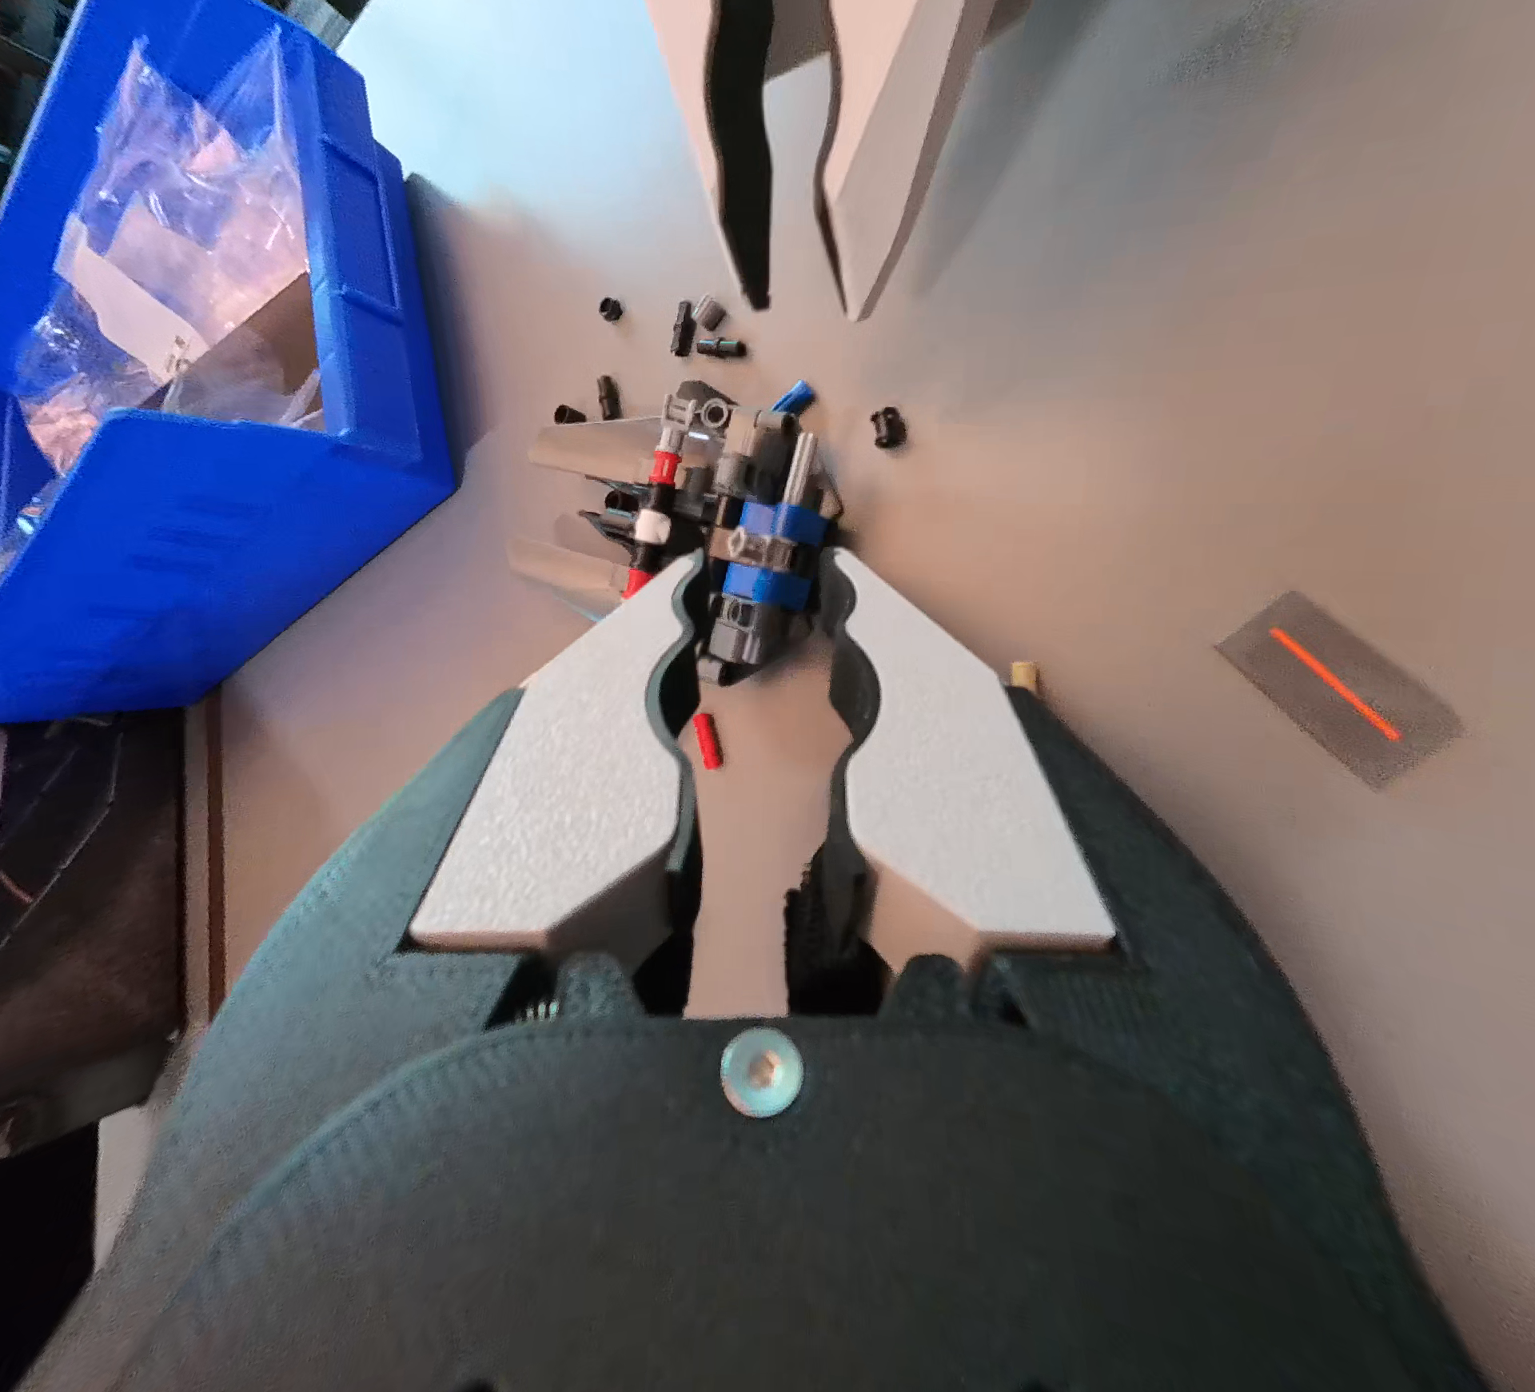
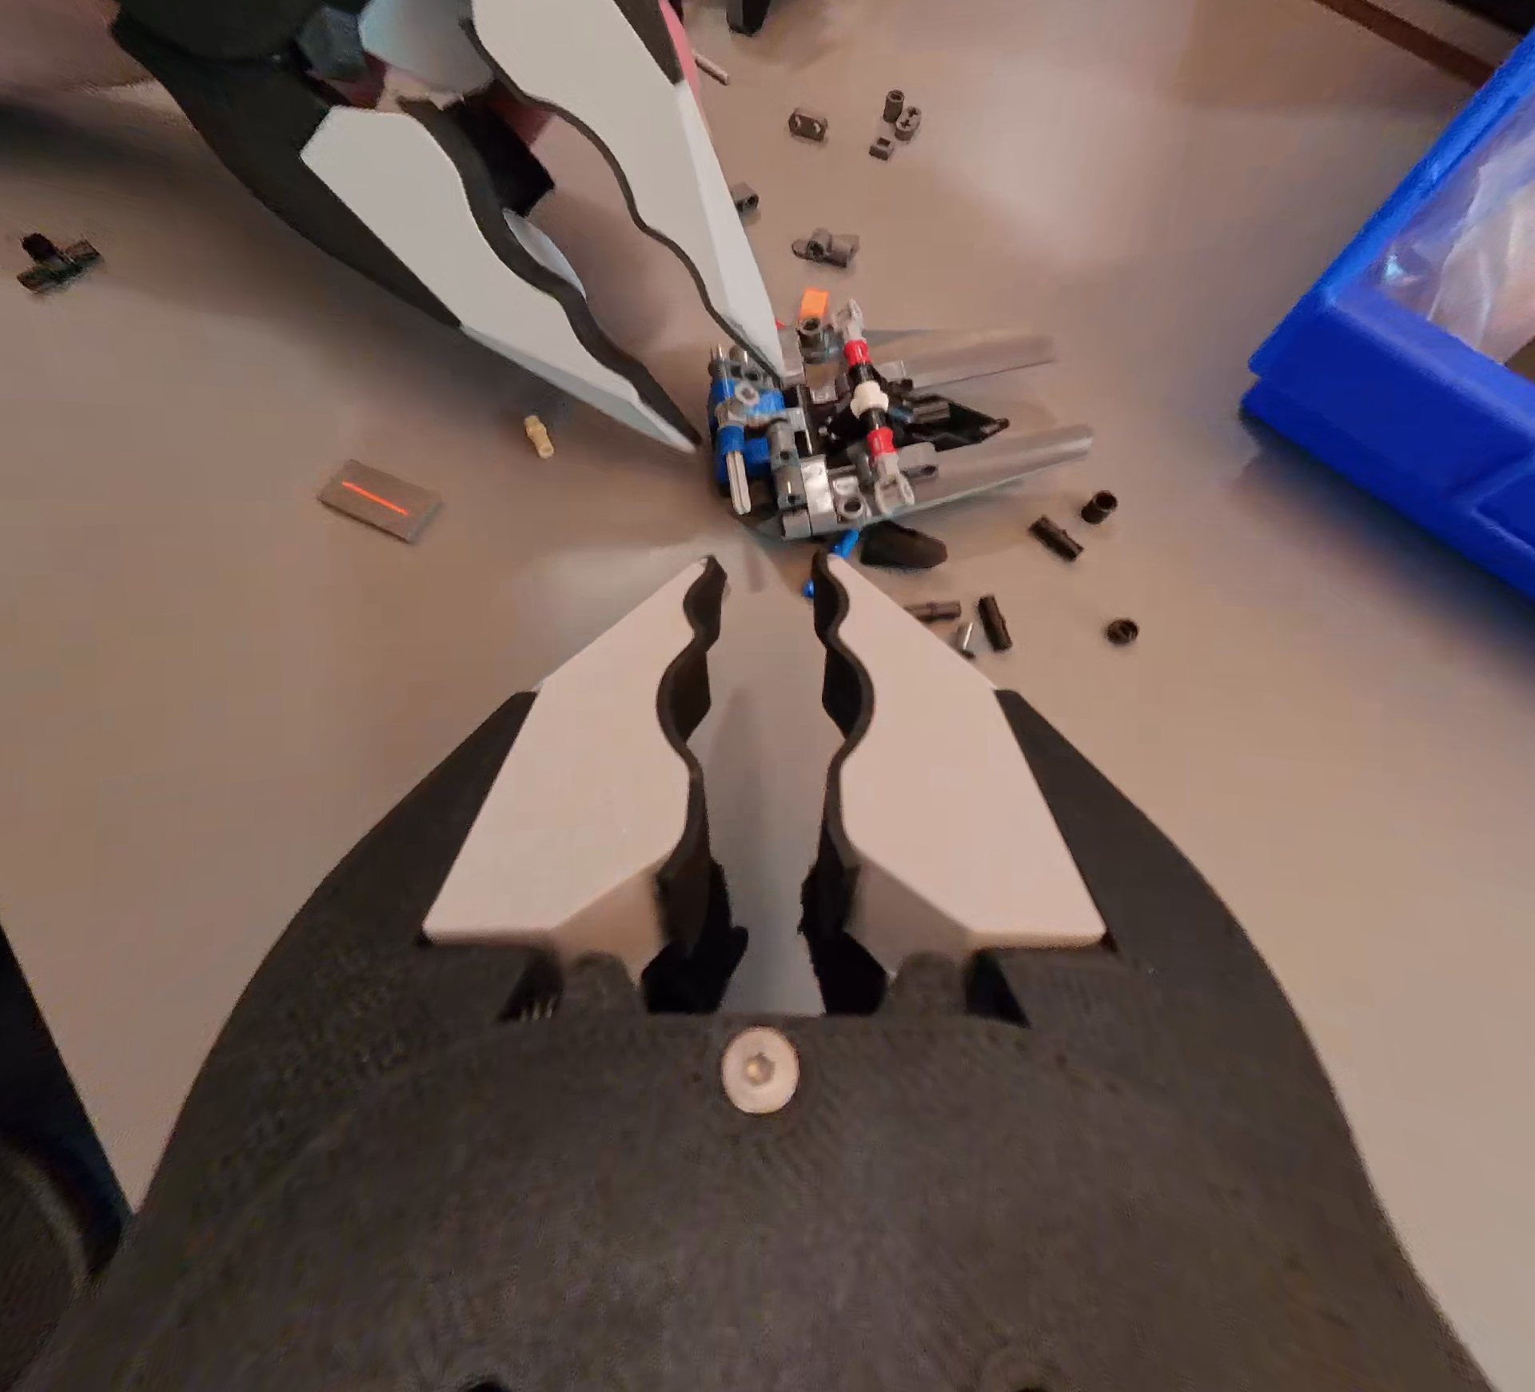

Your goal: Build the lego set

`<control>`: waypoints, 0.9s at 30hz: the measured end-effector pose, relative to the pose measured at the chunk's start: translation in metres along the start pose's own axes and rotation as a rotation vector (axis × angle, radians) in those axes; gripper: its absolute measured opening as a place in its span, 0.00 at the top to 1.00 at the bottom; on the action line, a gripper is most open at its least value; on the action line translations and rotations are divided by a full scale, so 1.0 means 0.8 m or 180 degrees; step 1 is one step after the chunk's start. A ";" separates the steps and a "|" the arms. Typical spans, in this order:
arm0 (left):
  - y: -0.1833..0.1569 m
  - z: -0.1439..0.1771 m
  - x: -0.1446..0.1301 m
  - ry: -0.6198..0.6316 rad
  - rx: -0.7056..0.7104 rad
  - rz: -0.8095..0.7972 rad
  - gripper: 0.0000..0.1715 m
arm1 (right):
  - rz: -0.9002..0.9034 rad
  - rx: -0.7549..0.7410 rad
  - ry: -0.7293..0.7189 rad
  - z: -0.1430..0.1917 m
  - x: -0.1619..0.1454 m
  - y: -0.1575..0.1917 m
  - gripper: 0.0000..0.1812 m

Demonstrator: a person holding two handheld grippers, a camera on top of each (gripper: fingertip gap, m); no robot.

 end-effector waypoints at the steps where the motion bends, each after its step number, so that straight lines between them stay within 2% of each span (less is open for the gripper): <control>1: 0.001 -0.003 -0.001 0.0046 0.0001 0.0027 0.85 | 0.0024 0.0033 -0.0029 -0.003 0.005 0.001 0.89; 4: -0.001 -0.007 -0.008 0.0136 -0.0060 0.0089 0.87 | 0.0135 0.0139 -0.0028 -0.016 0.017 0.002 0.89; 6: -0.002 -0.008 -0.009 0.0122 -0.0073 0.0134 0.87 | 0.0184 0.0212 0.0128 -0.025 0.014 0.001 0.89; 12: 0.001 -0.002 -0.017 0.0121 -0.0107 0.0156 0.90 | 0.0359 0.0322 0.0242 -0.026 0.012 -0.007 0.89; 16: 0.006 0.008 -0.022 0.0047 -0.0086 0.0218 0.89 | 0.0631 0.0297 0.0333 -0.031 0.010 -0.006 0.96; 18: 0.007 0.011 -0.024 0.0047 -0.0117 0.0221 0.89 | 0.0799 0.0247 0.0290 -0.031 0.017 -0.005 0.96; 22: 0.009 0.013 -0.027 0.0149 -0.0079 0.0327 0.83 | 0.1001 0.0396 0.0340 -0.032 0.029 -0.005 0.85; 27: 0.006 0.022 -0.032 0.0305 0.0078 0.0849 0.78 | 0.1472 0.0612 0.0643 -0.045 0.025 -0.009 0.82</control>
Point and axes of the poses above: each gripper's, where its closed fingertips meet, z back along the fingers, x out of its top, y = z × x across the jaws, the point moved 2 cm from there along z, back along the fingers, and after that the axes turned 8 degrees about -z, right-handed, at the moved point
